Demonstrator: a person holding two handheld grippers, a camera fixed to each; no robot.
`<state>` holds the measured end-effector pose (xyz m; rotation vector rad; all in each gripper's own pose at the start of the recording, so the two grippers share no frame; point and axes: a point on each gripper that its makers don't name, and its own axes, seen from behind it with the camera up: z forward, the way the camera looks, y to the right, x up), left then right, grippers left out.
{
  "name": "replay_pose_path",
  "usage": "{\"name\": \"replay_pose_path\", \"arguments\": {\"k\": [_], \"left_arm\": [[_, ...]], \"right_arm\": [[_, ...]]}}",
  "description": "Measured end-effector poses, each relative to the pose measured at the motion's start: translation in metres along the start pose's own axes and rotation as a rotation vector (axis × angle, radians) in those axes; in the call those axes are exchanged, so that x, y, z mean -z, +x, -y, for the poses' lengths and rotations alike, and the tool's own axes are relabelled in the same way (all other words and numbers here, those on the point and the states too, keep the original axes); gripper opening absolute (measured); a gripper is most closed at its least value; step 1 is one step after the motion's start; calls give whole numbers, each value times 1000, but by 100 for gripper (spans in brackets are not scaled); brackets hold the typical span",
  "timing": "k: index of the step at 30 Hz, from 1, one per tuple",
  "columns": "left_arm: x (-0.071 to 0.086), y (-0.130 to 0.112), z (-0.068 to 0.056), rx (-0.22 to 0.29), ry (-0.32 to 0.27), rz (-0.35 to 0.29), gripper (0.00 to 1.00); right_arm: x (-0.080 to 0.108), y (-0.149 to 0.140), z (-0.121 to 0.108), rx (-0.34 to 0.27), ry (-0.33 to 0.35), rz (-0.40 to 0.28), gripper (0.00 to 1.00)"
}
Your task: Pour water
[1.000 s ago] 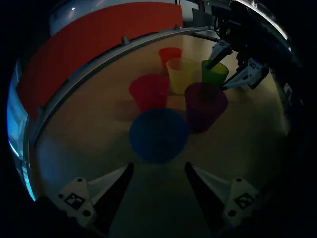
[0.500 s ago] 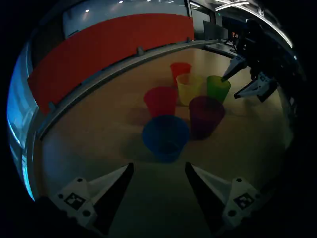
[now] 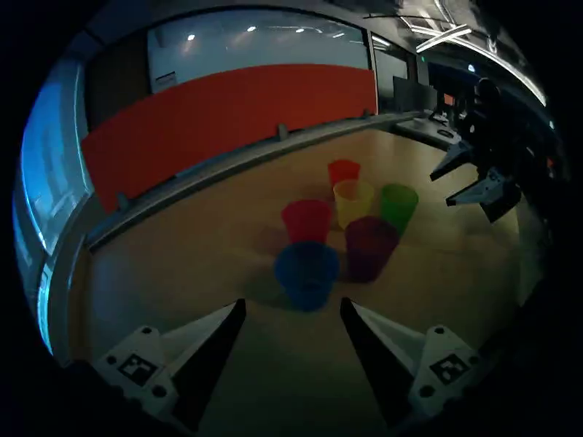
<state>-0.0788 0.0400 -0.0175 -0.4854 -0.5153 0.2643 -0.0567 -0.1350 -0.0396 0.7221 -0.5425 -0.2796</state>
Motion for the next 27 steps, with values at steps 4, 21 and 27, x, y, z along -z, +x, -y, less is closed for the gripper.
{"name": "replay_pose_path", "arguments": {"k": [4, 21, 27], "left_arm": [[11, 7, 2, 25, 40, -56, 96], [56, 39, 11, 117, 241, -317, 96], [66, 42, 14, 150, 306, -371, 96]], "right_arm": [[15, 8, -2, -29, -36, -47, 100], [59, 38, -26, -153, -236, -237, 100], [68, 45, -39, -184, -319, -304, 100]]}}
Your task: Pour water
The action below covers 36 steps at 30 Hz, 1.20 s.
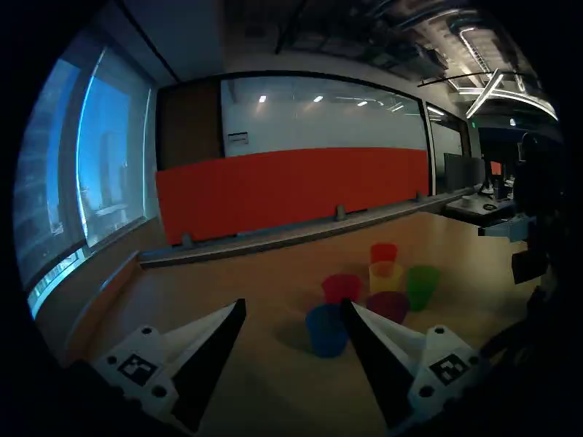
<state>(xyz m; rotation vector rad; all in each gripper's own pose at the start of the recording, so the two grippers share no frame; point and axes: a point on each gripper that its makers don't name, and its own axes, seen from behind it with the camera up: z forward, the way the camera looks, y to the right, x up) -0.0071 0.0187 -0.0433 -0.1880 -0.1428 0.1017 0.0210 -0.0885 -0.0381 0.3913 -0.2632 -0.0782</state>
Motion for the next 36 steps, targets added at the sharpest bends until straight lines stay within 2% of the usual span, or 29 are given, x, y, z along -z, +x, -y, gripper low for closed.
{"name": "replay_pose_path", "arguments": {"k": [5, 12, 21, 27, 32, 36], "left_arm": [[5, 5, 7, 14, 59, -45, 96], [9, 10, 19, 13, 170, -104, 96], [8, 7, 19, 92, 208, -158, 96], [8, 8, 22, 85, 244, -182, 96], [5, 8, 20, 75, 261, -200, 96], [0, 9, 18, 78, 265, -217, 96]], "right_arm": [[3, 7, -14, -18, -79, -65, 100], [12, 16, -33, -51, -184, -172, 100], [30, 24, -56, -32, -325, -271, 100], [39, 27, -64, -49, -370, -305, 100], [38, 15, -67, -100, -364, -286, 100], [37, 13, -69, -116, -364, -275, 100]]}}
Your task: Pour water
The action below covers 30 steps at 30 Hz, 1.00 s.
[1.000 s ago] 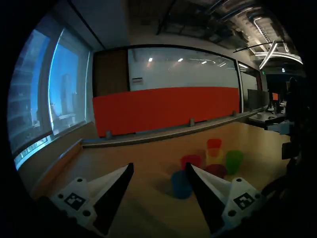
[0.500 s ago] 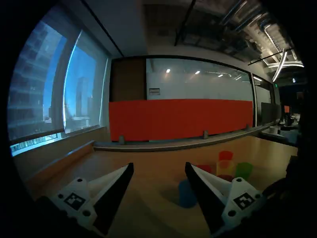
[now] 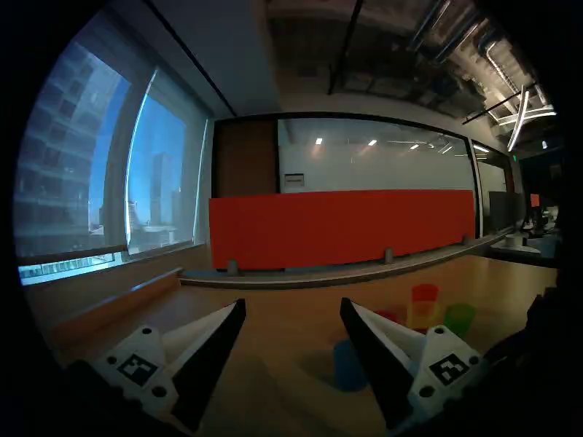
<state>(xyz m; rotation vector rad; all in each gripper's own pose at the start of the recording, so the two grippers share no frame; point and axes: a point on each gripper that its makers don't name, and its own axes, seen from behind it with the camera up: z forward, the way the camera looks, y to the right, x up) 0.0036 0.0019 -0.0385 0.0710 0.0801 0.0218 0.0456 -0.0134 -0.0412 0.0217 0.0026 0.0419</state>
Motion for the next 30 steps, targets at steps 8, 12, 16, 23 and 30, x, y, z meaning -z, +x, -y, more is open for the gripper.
{"name": "replay_pose_path", "arguments": {"k": [8, 12, 16, 23, 30], "left_arm": [[-7, -4, -2, 0, 0, -29, 96], [-13, -20, 0, -1, -2, -22, 96], [-17, -36, 1, 0, -4, -9, 96], [-21, -47, 5, 0, 3, -6, 96], [-24, -57, 5, 2, 2, 3, 96]], "right_arm": [[-4, 9, 5, 6, 0, -11, 100], [-9, 12, 2, 15, -24, -8, 100], [-13, 12, 2, 17, -37, -7, 100], [-19, 6, 8, 7, -34, 11, 100], [-20, 6, 5, -11, -42, 15, 100]]}}
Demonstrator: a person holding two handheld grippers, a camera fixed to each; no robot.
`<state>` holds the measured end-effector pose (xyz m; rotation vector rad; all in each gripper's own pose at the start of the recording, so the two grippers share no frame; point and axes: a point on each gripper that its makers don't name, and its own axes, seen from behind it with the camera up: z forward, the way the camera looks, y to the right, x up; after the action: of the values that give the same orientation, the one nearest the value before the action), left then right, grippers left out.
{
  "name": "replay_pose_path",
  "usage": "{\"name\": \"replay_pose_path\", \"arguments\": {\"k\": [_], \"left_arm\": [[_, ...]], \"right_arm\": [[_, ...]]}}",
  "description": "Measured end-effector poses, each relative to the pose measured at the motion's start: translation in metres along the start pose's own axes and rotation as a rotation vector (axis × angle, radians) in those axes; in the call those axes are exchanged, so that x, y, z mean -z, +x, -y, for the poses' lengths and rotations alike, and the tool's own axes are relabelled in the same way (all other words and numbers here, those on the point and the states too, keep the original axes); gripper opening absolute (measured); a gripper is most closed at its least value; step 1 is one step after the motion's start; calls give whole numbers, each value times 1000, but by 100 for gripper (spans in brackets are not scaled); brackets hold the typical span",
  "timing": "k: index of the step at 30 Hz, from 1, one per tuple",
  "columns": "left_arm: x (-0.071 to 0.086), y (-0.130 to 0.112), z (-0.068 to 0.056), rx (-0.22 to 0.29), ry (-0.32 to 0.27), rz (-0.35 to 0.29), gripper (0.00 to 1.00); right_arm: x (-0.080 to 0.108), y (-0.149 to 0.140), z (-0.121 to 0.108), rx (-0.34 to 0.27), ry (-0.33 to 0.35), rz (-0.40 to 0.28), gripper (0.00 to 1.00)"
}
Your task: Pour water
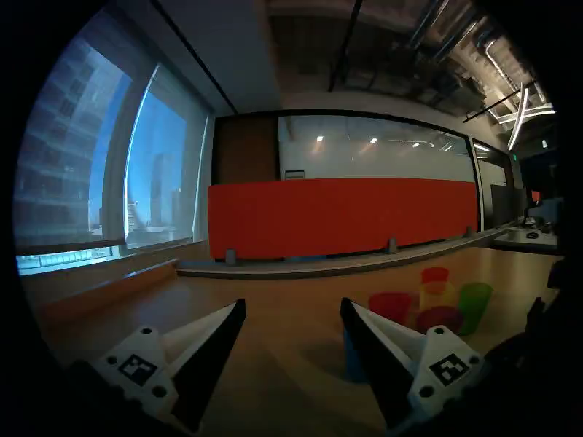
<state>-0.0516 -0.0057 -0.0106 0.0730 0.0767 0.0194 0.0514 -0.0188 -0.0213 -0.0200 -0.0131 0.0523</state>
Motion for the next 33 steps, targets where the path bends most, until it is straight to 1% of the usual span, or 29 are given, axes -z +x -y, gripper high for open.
{"name": "replay_pose_path", "arguments": {"k": [6, 12, 23, 33], "left_arm": [[0, -3, 2, 15, 3, 4, 96], [0, -5, 6, 40, 1, 6, 96], [0, -8, 7, 40, 4, 25, 96], [-1, -11, 4, 39, -4, 35, 96]], "right_arm": [[2, 4, -6, 18, -15, -6, 100], [3, 6, -10, 8, -22, -9, 100], [4, 9, -14, 8, -33, -17, 100], [3, 9, -12, 5, -24, -17, 100]]}}
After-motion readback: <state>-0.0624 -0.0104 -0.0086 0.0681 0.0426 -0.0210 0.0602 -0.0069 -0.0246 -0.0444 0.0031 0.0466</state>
